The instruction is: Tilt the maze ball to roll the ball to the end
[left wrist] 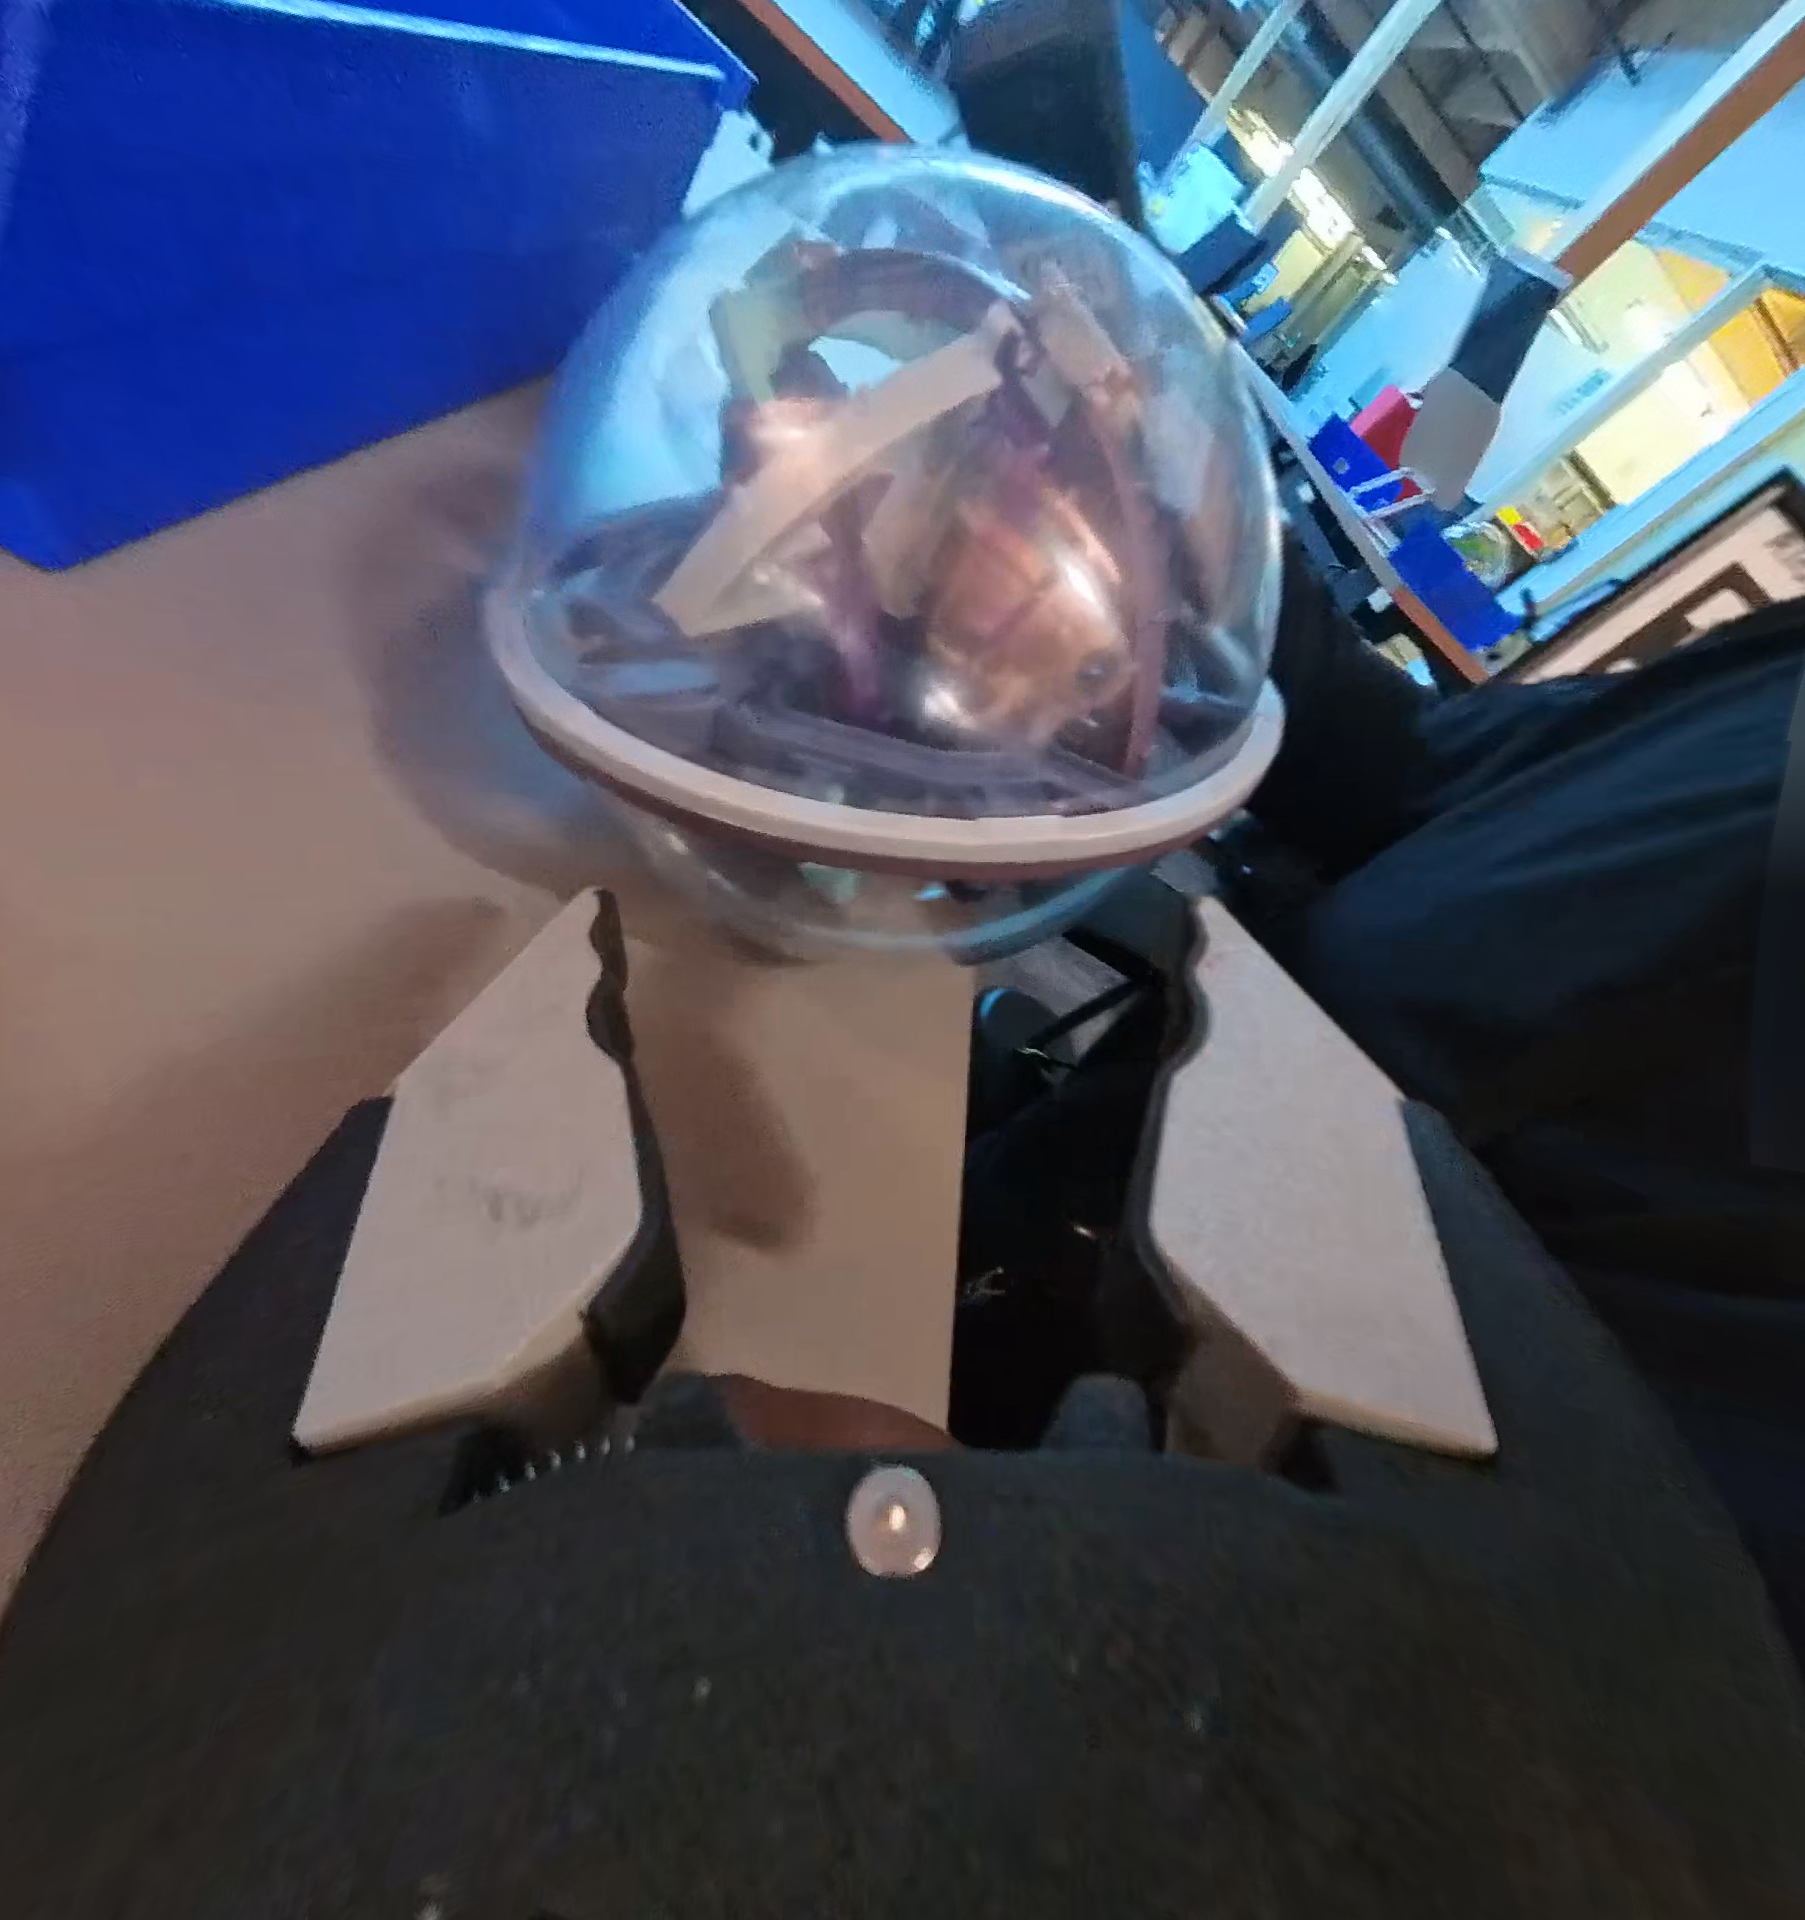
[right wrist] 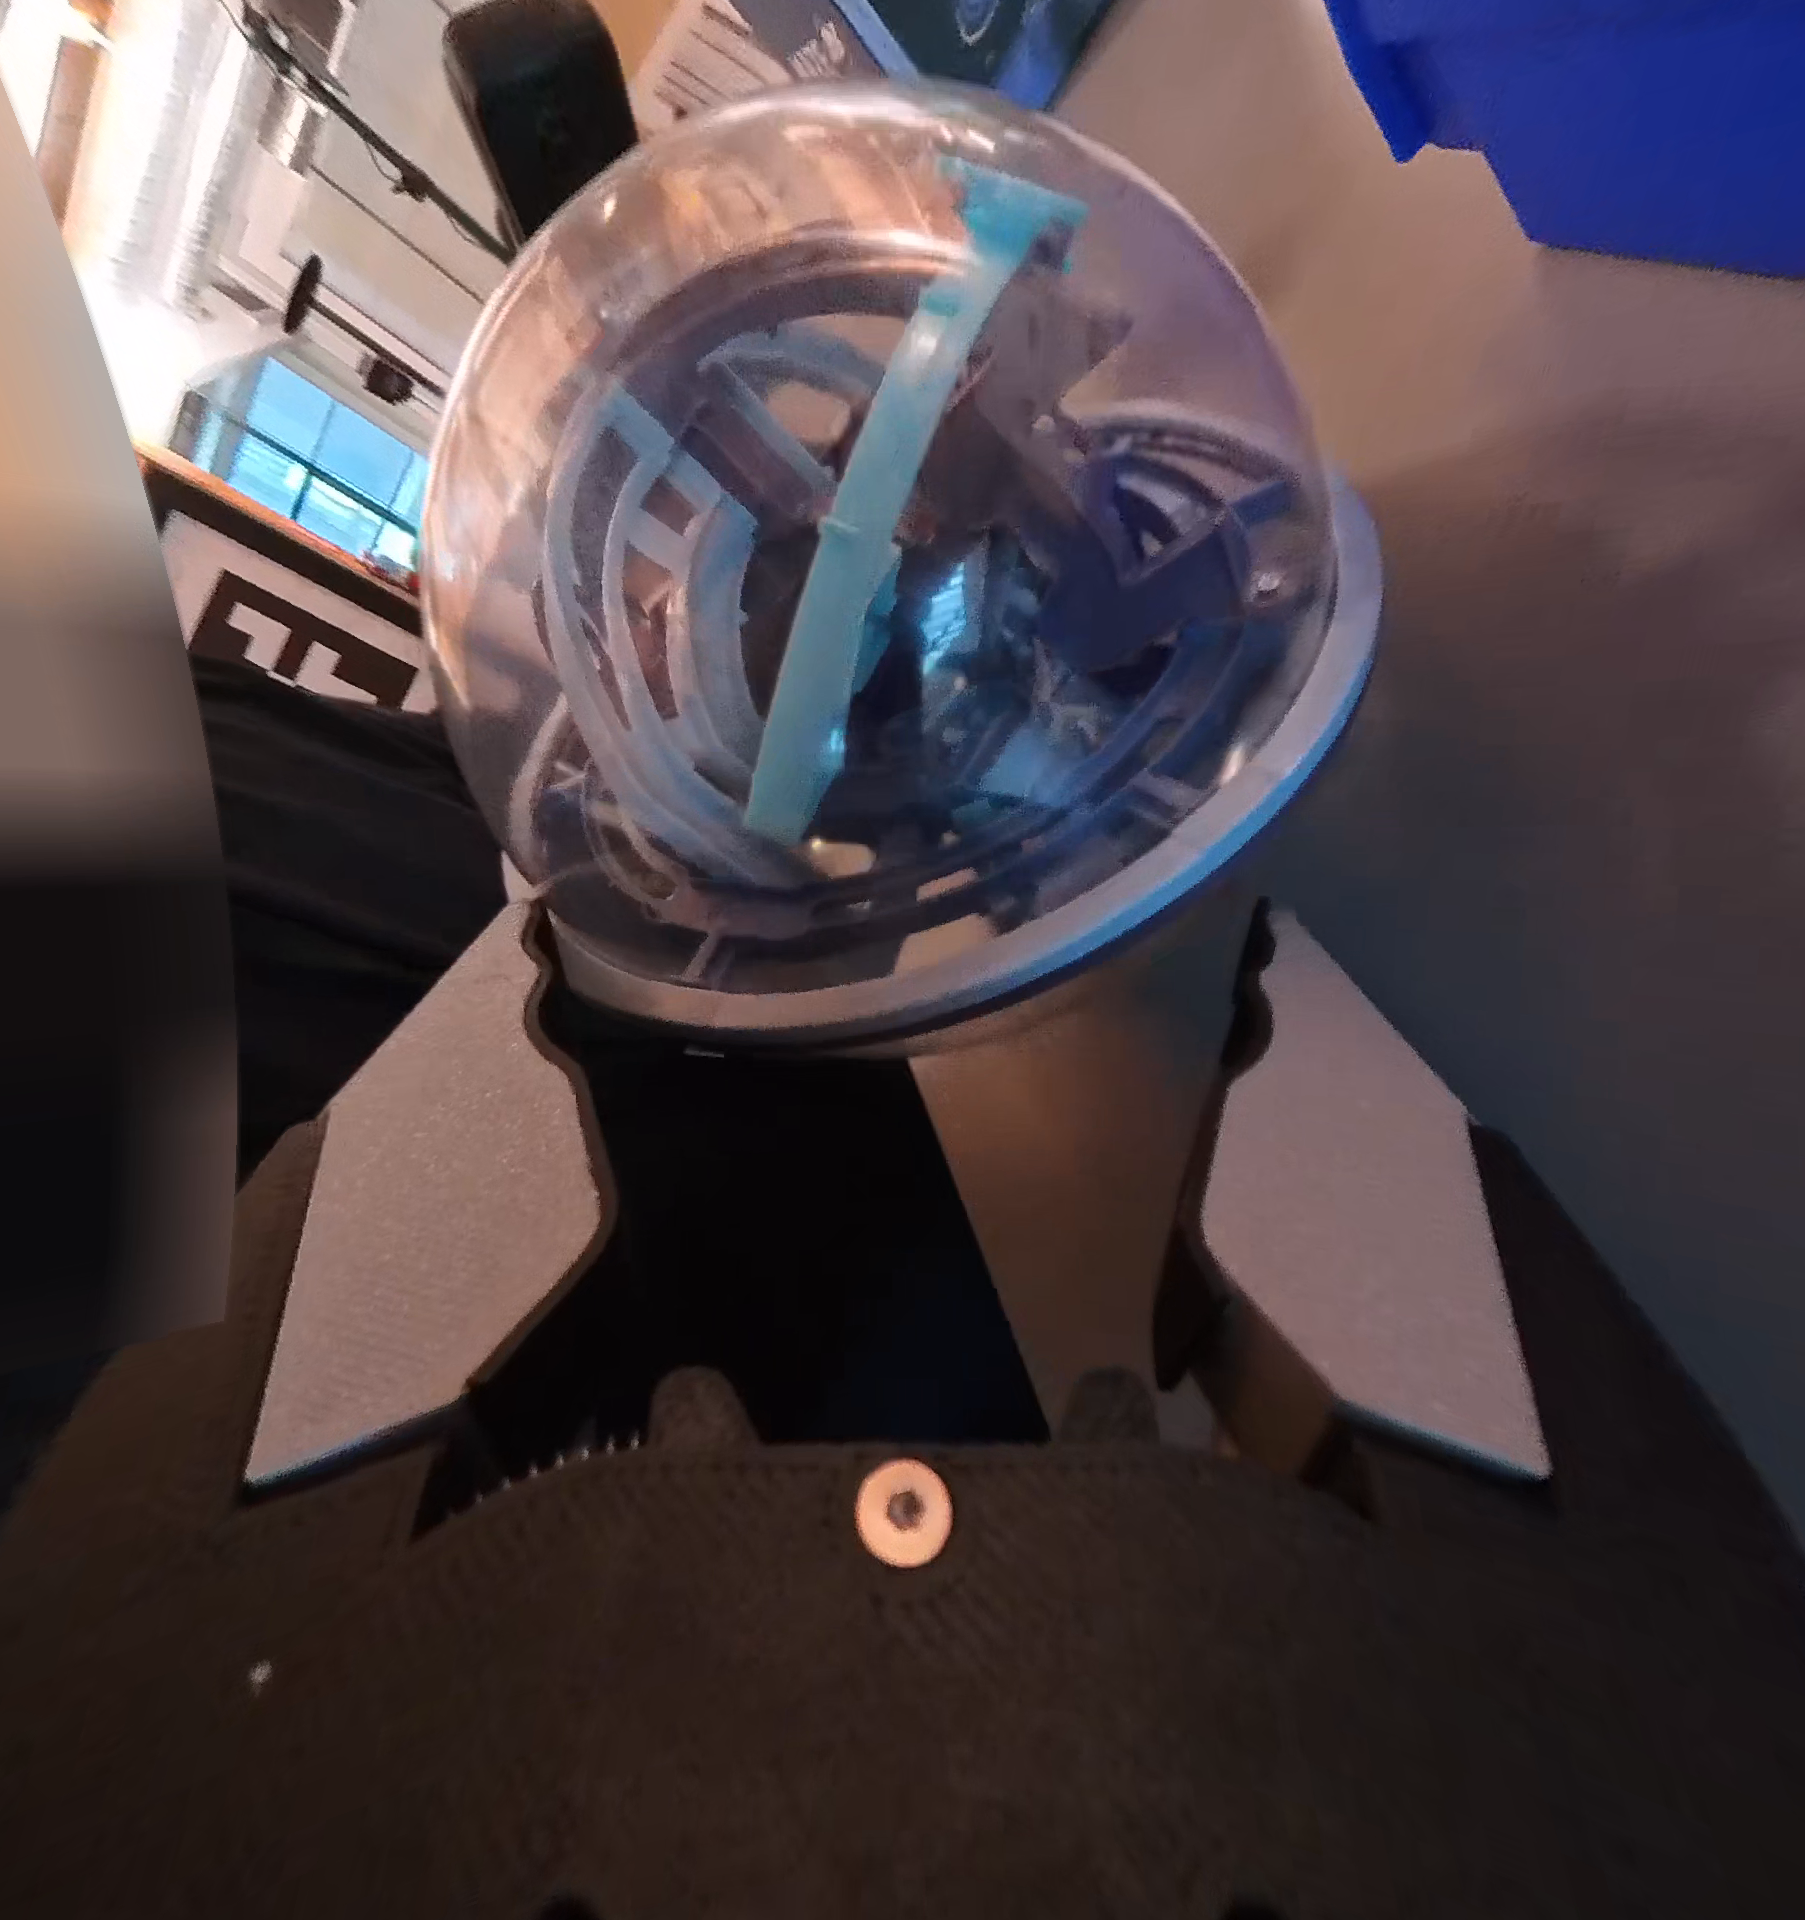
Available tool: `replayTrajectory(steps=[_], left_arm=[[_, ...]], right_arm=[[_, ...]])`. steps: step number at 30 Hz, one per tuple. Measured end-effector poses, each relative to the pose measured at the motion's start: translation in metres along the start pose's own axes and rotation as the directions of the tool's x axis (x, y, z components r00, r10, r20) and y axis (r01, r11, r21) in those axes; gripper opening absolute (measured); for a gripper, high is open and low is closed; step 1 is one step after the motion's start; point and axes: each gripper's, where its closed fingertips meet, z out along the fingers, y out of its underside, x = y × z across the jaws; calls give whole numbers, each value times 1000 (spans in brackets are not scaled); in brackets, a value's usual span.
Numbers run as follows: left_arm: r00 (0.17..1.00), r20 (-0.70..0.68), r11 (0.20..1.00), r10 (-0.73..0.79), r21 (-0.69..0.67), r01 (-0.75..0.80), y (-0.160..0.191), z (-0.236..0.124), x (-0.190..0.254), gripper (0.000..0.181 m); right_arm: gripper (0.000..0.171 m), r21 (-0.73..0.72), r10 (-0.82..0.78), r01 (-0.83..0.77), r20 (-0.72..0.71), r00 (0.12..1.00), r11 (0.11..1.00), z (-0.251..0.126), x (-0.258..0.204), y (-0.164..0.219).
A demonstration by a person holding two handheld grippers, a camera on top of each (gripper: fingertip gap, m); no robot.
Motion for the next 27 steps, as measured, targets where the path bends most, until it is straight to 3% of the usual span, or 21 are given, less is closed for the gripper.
replayTrajectory(steps=[1,4,14,19,27], left_arm=[[999,-33,1000,-13,-9,12,-1,4,3,103],[994,-94,999,-46,-32,43,-3,13,5,113],[993,-114,998,-20,-57,14,-9,15,-3,101],[996,-81,997,23,-67,-29,-9,21,-8,100],[998,-59,996,39,-81,-44,-13,24,-9,112]], right_arm=[[123,-8,-6,6,-7,1000,1000,0,1,1],[119,-19,-16,17,8,1000,1000,1,1,1],[120,-28,-151,150,-5,989,988,-3,6,3],[121,30,-113,111,52,992,993,-13,11,-10],[123,25,-172,172,18,985,985,-7,16,-11]])
